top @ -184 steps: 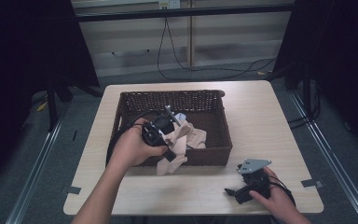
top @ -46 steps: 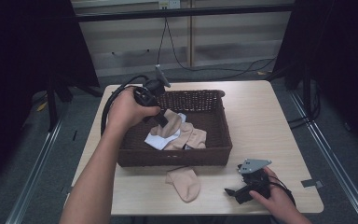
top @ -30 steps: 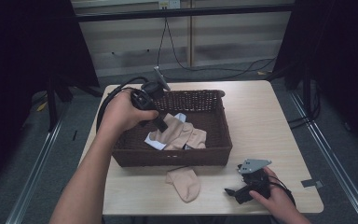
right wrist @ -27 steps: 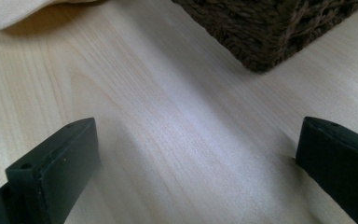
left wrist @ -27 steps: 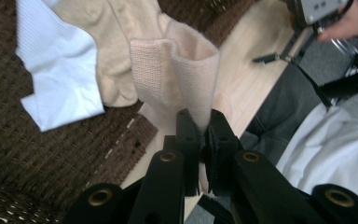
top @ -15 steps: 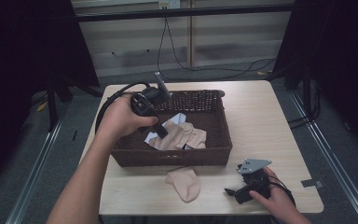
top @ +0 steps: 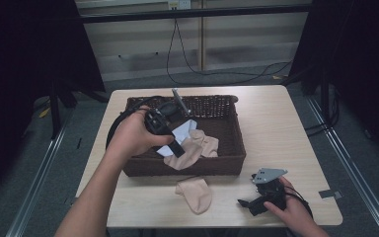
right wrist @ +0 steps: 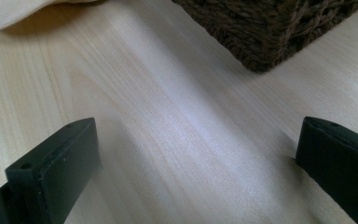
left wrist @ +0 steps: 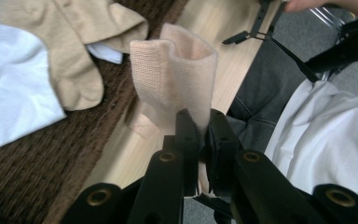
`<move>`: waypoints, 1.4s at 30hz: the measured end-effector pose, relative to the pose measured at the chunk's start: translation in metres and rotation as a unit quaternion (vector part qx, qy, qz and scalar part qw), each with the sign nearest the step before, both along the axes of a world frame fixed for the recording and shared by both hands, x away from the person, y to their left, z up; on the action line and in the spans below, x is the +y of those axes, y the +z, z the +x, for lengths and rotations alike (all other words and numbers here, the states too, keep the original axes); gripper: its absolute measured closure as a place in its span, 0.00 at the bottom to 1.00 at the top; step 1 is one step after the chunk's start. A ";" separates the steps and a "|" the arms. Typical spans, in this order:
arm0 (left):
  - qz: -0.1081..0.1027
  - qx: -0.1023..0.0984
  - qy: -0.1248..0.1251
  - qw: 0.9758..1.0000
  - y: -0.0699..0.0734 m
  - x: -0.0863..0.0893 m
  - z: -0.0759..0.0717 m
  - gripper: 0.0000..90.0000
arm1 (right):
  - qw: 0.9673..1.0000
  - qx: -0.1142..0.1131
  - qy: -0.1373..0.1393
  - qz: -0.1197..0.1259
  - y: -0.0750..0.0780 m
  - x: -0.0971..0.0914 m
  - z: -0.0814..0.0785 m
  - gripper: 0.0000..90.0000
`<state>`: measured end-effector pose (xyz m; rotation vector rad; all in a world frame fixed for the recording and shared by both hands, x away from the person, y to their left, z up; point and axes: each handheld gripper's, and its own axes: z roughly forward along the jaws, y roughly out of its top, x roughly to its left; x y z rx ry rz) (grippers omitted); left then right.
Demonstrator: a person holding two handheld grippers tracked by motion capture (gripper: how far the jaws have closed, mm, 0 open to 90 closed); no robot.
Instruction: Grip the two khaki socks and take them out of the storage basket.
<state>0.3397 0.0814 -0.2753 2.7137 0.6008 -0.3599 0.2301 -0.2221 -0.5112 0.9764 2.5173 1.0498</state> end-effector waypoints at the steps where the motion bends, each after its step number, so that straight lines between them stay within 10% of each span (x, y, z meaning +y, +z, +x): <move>1: 0.000 0.002 0.000 1.000 -0.002 -0.002 -0.003 0.94 | 1.000 0.000 0.000 0.000 0.000 0.000 0.000 0.00; 25: -0.004 0.013 -0.014 1.000 -0.074 -0.019 -0.015 0.92 | 1.000 0.000 0.000 0.000 0.000 0.000 0.000 0.00; 35: 0.013 -0.044 0.008 0.999 -0.078 -0.014 -0.016 0.26 | 1.000 0.001 -0.001 0.000 0.000 0.000 0.000 0.00; 42: 0.007 -0.050 0.012 0.999 -0.085 -0.003 -0.021 0.12 | 1.000 0.001 0.001 -0.001 0.000 0.000 0.000 0.00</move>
